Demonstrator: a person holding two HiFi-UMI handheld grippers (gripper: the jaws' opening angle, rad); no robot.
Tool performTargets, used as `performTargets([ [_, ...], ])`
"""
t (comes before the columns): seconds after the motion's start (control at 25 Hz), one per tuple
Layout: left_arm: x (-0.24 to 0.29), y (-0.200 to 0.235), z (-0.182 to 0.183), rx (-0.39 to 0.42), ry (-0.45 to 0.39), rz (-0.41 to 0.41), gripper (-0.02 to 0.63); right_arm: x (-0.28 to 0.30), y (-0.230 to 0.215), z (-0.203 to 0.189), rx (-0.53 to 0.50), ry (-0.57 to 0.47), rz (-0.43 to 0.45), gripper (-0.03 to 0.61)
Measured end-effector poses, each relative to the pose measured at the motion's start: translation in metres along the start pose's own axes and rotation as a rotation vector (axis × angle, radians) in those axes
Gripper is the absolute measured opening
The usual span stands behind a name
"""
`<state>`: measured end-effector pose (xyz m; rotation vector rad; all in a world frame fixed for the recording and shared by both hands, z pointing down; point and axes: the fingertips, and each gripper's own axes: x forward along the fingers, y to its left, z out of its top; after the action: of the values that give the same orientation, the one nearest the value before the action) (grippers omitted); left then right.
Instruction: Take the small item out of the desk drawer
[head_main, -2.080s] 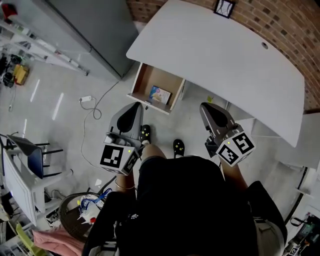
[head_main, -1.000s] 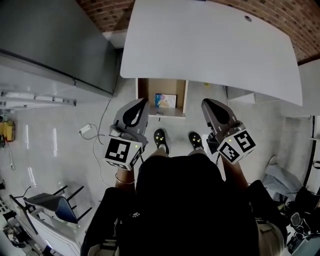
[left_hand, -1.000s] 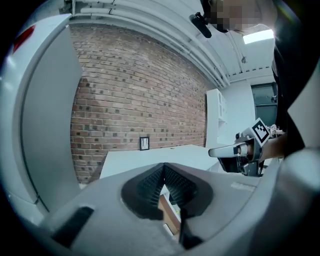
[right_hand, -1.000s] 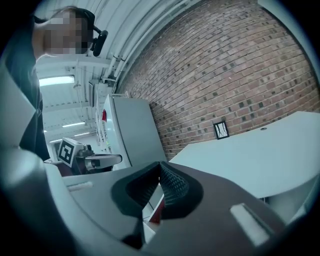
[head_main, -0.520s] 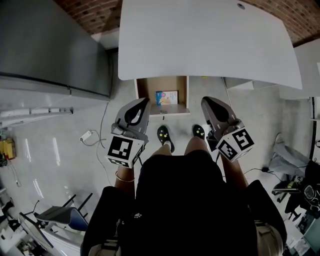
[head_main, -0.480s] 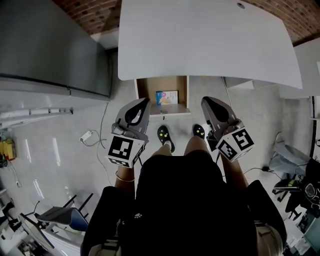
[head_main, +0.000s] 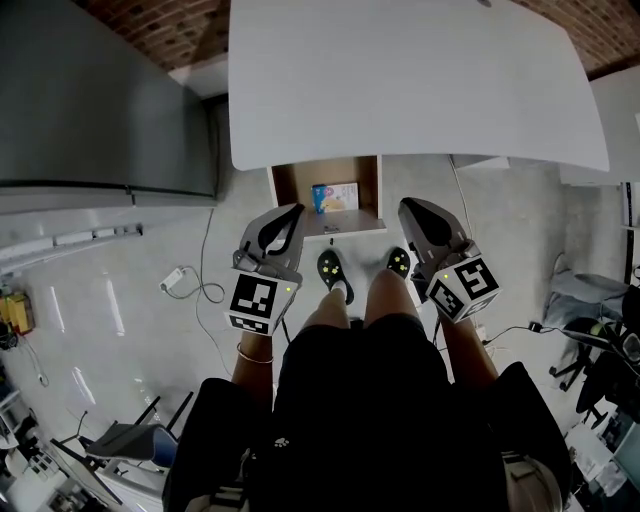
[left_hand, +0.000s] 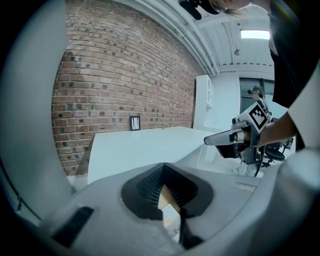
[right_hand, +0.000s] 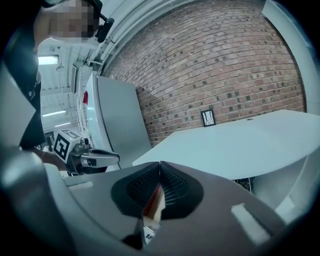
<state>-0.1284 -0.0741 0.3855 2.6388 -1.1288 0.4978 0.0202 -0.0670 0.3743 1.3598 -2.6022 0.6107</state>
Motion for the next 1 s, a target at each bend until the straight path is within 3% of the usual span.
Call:
performTargets([
  [0.44, 0.027, 0.006, -0.054, 0.021, 0.085, -0.047, 0.003, 0.037, -0.018, -0.044, -0.038, 0.079, -0.037, 0.006],
  [1.0, 0.089, 0.024, -0.137, 0.039, 0.221, -0.048, 0.032, 0.08, -0.039, -0.116, -0.034, 0.17, 0.006, 0.008],
])
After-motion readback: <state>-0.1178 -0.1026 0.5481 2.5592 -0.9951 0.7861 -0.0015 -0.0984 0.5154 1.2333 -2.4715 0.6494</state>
